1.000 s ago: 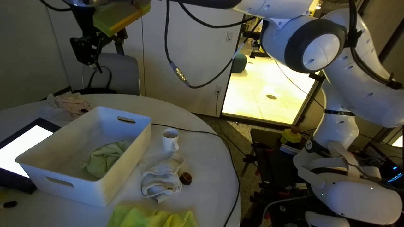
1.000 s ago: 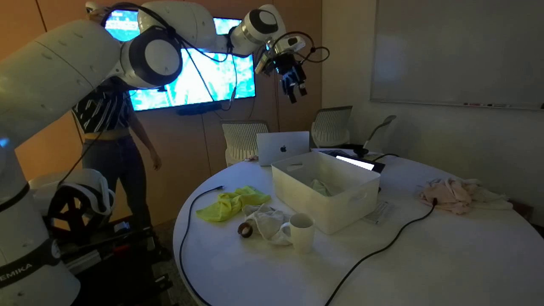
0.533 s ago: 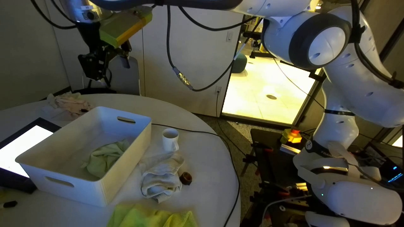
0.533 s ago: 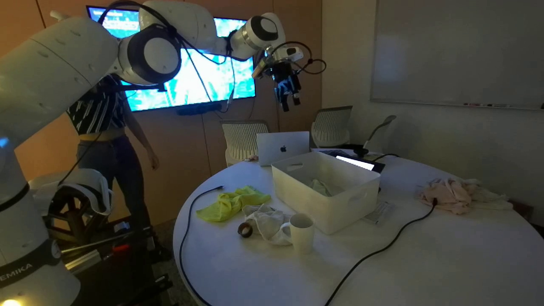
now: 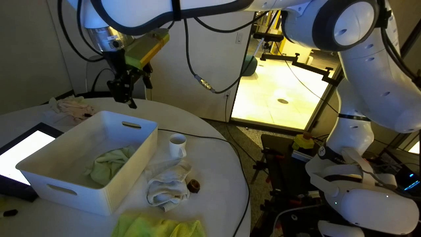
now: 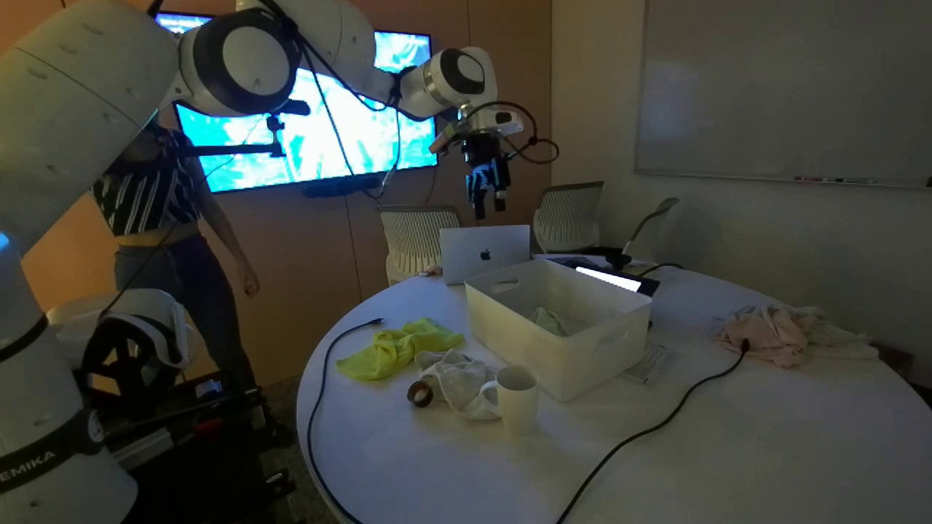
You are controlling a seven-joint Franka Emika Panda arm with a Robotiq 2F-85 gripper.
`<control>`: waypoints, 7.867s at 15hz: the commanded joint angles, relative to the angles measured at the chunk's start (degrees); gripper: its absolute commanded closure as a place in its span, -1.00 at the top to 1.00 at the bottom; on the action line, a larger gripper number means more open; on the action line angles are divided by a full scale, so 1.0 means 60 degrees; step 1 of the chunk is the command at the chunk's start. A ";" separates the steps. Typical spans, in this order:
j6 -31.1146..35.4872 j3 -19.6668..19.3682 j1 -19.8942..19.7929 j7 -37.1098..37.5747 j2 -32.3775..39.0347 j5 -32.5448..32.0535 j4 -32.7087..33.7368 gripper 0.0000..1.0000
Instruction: Put all the towels in the basket and the other objects in the white mug
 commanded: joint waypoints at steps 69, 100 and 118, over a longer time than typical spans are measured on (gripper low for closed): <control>1.2626 -0.0194 -0.1047 -0.3210 -0.0451 0.2070 -1.1438 1.00; 1.2327 -0.0048 -0.1853 -0.3249 0.0553 0.2899 -1.0404 0.86; 1.0511 -0.1758 -0.0023 -0.1845 -0.2020 0.1808 -1.1760 -0.95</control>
